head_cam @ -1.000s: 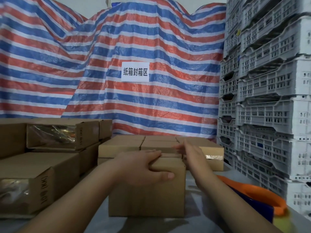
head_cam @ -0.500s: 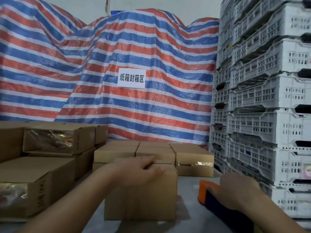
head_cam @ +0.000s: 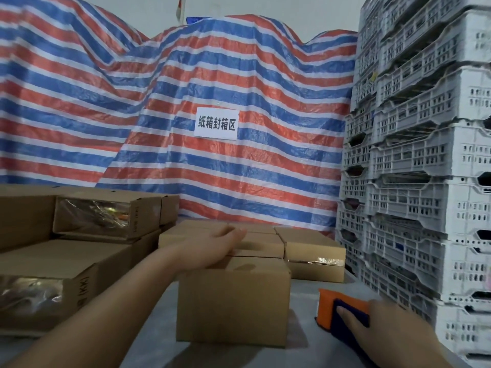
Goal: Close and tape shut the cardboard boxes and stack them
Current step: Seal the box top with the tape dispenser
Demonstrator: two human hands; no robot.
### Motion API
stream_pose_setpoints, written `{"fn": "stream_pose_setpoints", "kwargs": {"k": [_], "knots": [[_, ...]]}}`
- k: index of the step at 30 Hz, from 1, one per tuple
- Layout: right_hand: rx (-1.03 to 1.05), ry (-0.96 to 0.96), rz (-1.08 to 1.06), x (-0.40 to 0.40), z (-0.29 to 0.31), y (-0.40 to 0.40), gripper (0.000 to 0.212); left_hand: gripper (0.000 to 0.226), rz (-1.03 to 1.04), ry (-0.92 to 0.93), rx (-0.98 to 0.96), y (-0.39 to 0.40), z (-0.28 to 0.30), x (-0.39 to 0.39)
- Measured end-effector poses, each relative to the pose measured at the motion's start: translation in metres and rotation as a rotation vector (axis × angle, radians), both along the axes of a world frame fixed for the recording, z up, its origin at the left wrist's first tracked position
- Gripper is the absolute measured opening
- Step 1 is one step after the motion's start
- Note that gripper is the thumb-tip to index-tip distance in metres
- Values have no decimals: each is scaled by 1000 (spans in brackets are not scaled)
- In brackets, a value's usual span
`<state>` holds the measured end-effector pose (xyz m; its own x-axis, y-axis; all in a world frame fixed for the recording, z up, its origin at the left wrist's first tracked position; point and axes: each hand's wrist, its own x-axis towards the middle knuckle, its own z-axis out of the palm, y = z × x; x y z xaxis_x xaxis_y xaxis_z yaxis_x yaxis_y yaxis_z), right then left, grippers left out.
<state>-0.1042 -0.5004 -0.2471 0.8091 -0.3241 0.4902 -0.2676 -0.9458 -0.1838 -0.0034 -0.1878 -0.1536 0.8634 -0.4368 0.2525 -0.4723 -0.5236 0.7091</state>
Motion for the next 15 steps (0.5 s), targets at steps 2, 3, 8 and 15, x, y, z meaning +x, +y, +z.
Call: {"fn": "stream_pose_setpoints", "kwargs": {"k": [2, 3, 8, 15], "knots": [[-25, -14, -77, 4, 1, -3, 59, 64, 24, 36, -79, 2, -2, 5], [-3, -4, -122, 5, 10, -1, 68, 64, 33, 48, -113, 1, -3, 8], [294, -301, 50, 13, 80, 14, 89, 49, 61, 225, -482, 3, -3, 19], [1090, -107, 693, 45, 165, 77, 54, 64, 93, 266, -536, 2, -1, 9]]}}
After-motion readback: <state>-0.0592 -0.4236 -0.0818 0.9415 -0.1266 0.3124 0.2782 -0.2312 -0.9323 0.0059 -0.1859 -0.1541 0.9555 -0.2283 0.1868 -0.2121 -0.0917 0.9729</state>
